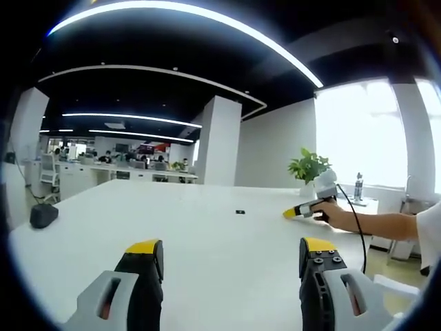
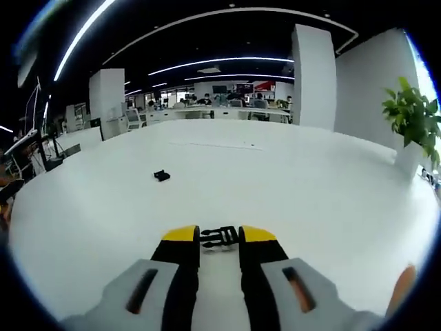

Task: Snap the two parts of the plastic buckle together until the buckle closes and remains connected.

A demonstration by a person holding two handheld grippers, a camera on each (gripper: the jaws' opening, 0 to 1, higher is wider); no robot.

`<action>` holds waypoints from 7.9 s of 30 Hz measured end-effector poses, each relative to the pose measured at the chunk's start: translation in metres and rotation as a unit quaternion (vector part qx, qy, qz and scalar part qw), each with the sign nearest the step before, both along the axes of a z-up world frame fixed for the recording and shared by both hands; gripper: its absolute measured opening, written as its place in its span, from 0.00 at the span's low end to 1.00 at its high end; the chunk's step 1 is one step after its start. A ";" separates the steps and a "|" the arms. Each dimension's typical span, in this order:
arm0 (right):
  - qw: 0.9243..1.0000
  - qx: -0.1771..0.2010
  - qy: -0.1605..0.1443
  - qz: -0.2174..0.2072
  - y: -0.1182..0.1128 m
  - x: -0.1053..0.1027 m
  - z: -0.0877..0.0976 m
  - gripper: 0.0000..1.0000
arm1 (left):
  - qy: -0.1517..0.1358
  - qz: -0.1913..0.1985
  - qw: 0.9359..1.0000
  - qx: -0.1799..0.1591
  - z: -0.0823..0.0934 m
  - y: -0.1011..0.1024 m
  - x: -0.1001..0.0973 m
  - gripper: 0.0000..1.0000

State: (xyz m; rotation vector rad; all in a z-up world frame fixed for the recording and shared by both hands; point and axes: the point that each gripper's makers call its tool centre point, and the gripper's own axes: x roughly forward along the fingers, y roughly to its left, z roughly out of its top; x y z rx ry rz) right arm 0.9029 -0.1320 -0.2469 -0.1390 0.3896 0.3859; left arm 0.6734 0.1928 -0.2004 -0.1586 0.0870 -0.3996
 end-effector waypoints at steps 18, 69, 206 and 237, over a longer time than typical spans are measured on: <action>0.999 0.030 -0.010 0.002 -0.001 0.001 0.006 0.27 | -0.002 -0.004 1.000 -0.002 -0.001 -0.001 -0.001 0.82; 0.985 0.064 0.040 0.157 0.023 -0.018 -0.002 0.22 | 0.004 -0.007 1.000 -0.001 -0.005 -0.004 0.000 0.82; 0.947 0.031 -0.037 0.319 0.038 -0.057 0.019 0.13 | -0.043 -0.149 0.988 -0.009 0.048 -0.060 0.032 0.80; 0.911 0.031 -0.047 0.409 0.098 -0.088 0.045 0.13 | -0.004 -0.210 0.976 0.053 0.033 -0.053 0.128 0.80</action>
